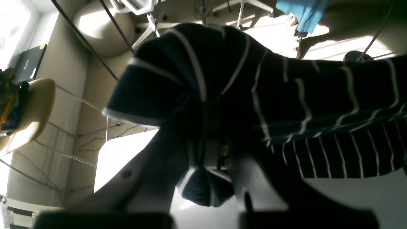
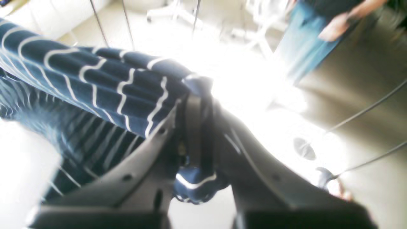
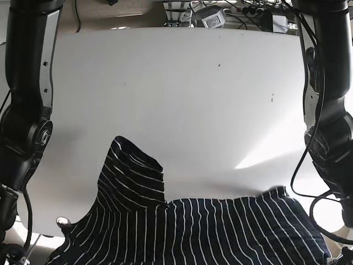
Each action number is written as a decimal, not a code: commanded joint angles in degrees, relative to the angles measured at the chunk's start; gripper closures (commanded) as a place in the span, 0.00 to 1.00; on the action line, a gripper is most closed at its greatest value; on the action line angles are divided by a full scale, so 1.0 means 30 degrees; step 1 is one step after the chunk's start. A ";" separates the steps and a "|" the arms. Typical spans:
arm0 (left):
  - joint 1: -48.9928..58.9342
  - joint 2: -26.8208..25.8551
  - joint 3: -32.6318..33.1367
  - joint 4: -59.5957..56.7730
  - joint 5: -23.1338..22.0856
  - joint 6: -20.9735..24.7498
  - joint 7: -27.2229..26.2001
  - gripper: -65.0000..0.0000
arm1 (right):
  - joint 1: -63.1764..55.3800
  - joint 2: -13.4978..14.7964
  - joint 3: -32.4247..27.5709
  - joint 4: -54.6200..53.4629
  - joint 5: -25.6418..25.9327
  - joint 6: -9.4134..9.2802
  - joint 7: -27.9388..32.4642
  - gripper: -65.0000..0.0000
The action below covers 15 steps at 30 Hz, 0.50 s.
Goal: Fold the T-shirt properly
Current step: 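Lift the shirt with both grippers and drag it across the table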
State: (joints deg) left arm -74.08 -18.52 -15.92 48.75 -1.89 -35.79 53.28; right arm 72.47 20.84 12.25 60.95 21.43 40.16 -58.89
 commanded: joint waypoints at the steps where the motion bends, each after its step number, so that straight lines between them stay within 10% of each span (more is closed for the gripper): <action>1: -0.0305 -0.0346 0.0106 -0.0002 0.0235 0.0165 0.0073 1.00 | 0.0778 0.0452 0.0151 0.0299 0.0051 -0.0054 -0.0662 0.97; 8: 0.0182 -0.1166 -0.0040 0.4804 0.0147 0.0077 0.2212 1.00 | -0.2749 0.0511 0.2261 0.5164 0.0051 -0.0054 -0.2801 0.97; 15: 1.0966 -0.0375 -0.2326 1.3537 0.0147 -0.1403 0.3765 1.00 | -1.2712 -0.0925 0.5601 1.1992 0.0051 -0.0054 -0.3709 0.97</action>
State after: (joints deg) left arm -36.75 -17.32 -22.90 87.44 -2.94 -40.91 66.35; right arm 31.20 16.47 29.02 95.59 22.22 40.58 -71.77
